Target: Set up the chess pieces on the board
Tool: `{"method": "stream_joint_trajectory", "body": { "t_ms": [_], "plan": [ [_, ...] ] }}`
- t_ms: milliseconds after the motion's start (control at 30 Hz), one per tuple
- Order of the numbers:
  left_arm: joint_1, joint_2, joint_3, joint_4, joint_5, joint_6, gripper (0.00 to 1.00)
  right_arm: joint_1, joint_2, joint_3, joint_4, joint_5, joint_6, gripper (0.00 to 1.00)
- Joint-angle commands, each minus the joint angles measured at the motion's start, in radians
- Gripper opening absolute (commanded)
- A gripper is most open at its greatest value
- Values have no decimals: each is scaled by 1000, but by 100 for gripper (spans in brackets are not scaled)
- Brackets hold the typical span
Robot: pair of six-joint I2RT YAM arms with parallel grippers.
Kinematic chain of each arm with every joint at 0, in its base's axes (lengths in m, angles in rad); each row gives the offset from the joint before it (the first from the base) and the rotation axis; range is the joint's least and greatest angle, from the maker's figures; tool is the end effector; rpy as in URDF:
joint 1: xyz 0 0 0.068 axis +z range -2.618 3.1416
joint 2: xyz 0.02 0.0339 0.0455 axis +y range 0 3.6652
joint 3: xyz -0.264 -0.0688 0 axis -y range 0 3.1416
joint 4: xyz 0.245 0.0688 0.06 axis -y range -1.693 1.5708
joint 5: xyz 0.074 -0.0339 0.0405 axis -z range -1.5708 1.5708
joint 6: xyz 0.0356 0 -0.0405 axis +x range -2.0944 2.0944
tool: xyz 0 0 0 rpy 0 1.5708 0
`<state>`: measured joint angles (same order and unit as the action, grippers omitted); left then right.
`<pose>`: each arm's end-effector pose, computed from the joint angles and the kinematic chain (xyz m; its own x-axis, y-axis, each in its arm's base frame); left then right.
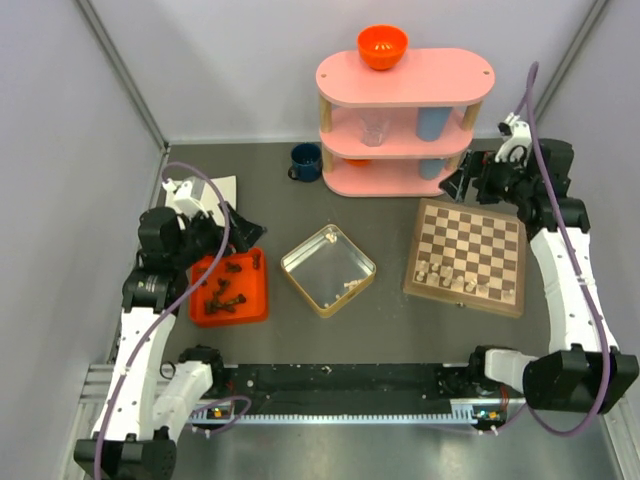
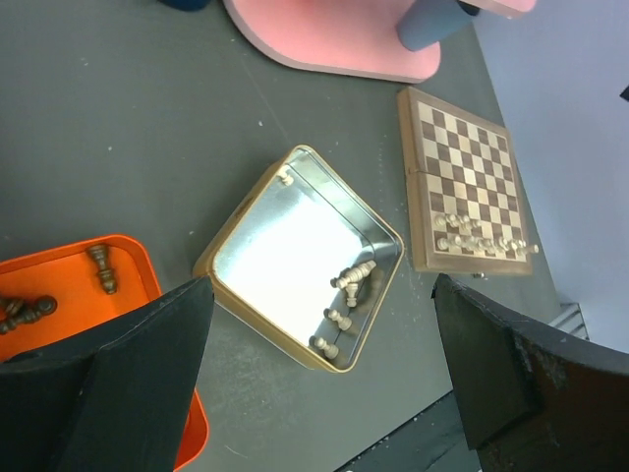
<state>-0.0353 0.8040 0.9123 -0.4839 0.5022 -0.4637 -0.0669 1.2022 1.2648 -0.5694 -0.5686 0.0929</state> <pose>0.1711 -0.0232 0.3512 -0.5419 -0.3731 -0.7531 0.2640 0.7751 -0.5740 0.2573 0.0020 0.3845 -0.5206 0.1132 -0.8463 -0.3667 0.8655 0.3413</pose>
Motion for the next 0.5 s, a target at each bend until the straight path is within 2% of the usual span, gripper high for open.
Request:
{"method": "stream_joint_trajectory", "body": {
  "t_ms": [0, 67, 233, 467],
  "plan": [
    [3, -77, -58, 36, 85, 37, 98, -5, -92, 50, 14, 294, 90, 99],
    [3, -98, -88, 33, 101, 39, 98, -4, -130, 41, 13, 384, 93, 99],
    [3, -163, -127, 56, 142, 69, 98, -4, -223, -19, 25, 478, 87, 99],
    [3, -181, -81, 45, 160, 57, 98, -13, -291, -21, 19, 473, 97, 99]
  ]
}}
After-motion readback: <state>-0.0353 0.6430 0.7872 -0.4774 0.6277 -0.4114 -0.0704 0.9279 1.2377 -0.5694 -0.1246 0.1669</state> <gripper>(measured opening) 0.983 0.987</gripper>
